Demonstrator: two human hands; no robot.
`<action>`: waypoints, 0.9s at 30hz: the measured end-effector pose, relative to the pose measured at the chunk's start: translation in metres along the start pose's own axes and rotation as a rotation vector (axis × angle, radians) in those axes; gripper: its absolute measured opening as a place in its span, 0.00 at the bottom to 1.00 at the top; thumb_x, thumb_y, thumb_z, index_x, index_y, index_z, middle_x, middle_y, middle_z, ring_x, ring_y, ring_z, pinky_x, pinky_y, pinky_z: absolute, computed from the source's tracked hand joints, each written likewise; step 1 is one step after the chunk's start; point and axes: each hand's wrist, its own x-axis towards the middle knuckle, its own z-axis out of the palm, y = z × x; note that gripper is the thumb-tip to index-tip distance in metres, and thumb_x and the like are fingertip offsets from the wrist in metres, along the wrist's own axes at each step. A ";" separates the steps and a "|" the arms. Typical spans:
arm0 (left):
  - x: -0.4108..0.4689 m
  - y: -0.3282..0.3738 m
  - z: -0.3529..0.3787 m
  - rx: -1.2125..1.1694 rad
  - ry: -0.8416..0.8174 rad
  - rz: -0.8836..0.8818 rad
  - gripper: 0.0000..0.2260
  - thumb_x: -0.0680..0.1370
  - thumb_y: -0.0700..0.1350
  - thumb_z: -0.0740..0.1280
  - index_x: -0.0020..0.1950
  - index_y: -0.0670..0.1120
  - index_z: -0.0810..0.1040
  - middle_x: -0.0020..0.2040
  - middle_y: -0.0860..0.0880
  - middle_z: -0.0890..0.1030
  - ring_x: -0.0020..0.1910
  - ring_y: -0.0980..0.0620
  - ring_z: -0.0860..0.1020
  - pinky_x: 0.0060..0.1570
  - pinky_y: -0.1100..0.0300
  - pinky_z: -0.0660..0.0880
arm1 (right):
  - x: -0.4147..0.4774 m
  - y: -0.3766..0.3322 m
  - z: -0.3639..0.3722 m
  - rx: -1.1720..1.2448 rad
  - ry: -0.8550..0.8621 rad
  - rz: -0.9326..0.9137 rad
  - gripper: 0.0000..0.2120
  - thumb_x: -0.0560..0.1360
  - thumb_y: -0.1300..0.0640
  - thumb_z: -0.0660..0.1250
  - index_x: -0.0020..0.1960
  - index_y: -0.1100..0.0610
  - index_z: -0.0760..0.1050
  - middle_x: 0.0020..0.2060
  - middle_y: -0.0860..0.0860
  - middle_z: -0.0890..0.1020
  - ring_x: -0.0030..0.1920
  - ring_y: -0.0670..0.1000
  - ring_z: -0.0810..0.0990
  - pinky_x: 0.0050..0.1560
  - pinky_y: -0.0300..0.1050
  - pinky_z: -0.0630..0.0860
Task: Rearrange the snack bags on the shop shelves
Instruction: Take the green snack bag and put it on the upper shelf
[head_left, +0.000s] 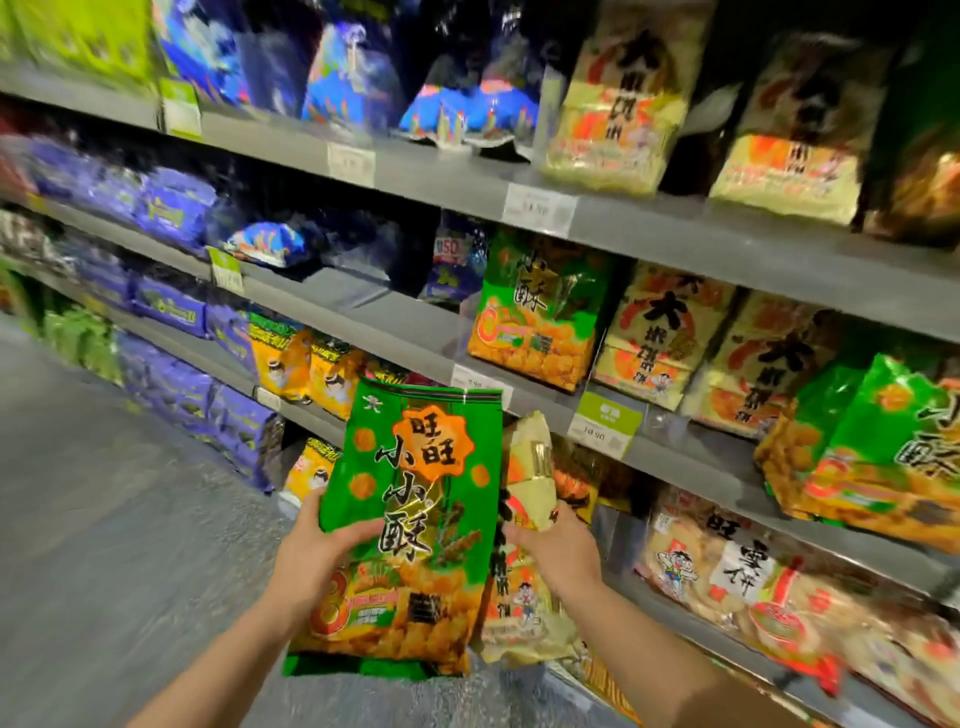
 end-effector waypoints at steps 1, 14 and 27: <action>-0.002 0.009 -0.004 -0.021 -0.001 -0.004 0.39 0.59 0.54 0.78 0.65 0.48 0.67 0.45 0.50 0.82 0.39 0.49 0.80 0.39 0.55 0.75 | -0.007 -0.011 -0.007 0.024 -0.001 -0.006 0.25 0.72 0.48 0.71 0.64 0.53 0.68 0.52 0.50 0.77 0.57 0.54 0.77 0.51 0.44 0.71; 0.008 0.129 0.007 -0.208 -0.126 0.187 0.33 0.51 0.58 0.76 0.53 0.57 0.70 0.49 0.47 0.82 0.44 0.44 0.82 0.48 0.43 0.78 | -0.006 -0.079 -0.138 0.543 0.234 -0.097 0.22 0.68 0.57 0.76 0.58 0.52 0.72 0.56 0.51 0.80 0.55 0.53 0.79 0.60 0.51 0.73; 0.057 0.144 0.045 -0.324 -0.230 0.253 0.40 0.50 0.57 0.75 0.60 0.51 0.68 0.52 0.44 0.80 0.46 0.43 0.81 0.44 0.48 0.78 | 0.061 -0.098 -0.175 0.842 0.373 -0.102 0.13 0.69 0.73 0.68 0.48 0.58 0.76 0.40 0.51 0.81 0.42 0.50 0.79 0.38 0.41 0.73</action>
